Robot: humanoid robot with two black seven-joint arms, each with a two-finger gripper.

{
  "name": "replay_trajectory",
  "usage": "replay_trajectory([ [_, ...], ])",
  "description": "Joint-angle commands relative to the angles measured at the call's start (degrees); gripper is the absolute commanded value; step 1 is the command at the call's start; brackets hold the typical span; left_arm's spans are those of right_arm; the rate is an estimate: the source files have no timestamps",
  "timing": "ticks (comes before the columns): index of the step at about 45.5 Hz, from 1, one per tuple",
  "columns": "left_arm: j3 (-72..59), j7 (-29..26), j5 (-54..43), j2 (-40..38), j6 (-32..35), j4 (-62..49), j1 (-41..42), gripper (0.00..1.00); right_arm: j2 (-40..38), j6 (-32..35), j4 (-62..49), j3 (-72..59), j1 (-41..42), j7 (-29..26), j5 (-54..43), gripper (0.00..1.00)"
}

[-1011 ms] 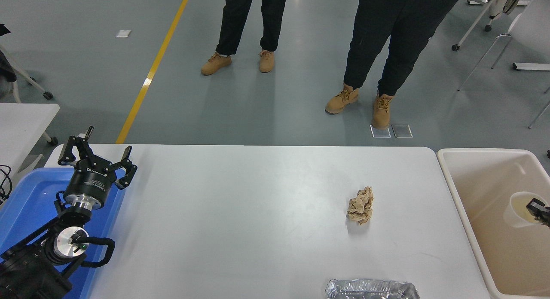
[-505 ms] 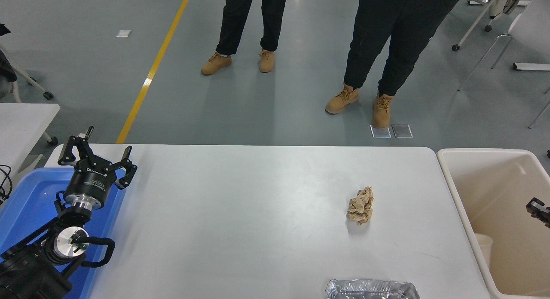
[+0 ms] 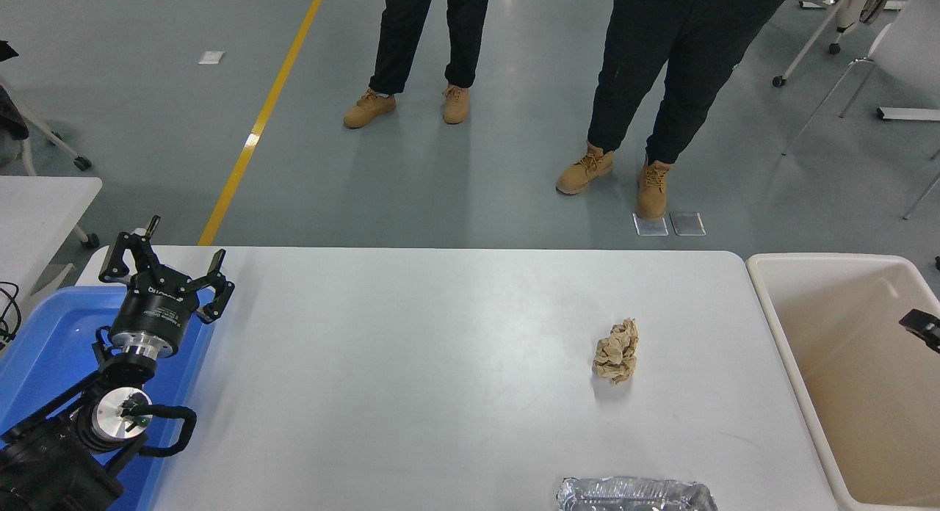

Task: Clean the table surface

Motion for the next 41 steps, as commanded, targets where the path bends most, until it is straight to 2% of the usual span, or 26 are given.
replay_trajectory([
  [1, 0.0, 0.0, 0.0, 0.0, 0.0, 0.0, 0.0, 0.99, -1.6, -1.0, 0.3, 12.2, 1.7, 0.2, 1.8, 0.98],
  [8, 0.0, 0.0, 0.0, 0.0, 0.0, 0.0, 0.0, 0.99, -2.4, -0.5, 0.4, 19.2, 3.8, 0.2, 4.7, 0.99],
  [17, 0.0, 0.0, 0.0, 0.0, 0.0, 0.0, 0.0, 0.99, -2.5, -0.7, 0.2, 19.7, 7.0, 0.0, 5.1, 0.99],
  [33, 0.0, 0.0, 0.0, 0.0, 0.0, 0.0, 0.1, 0.99, -2.4, -0.5, 0.3, 24.1, 12.4, 0.1, 21.7, 0.99],
  [41, 0.0, 0.0, 0.0, 0.0, 0.0, 0.0, 0.0, 0.99, -2.3, 0.0, 0.7, 32.4, 13.6, -0.1, 25.9, 0.99],
])
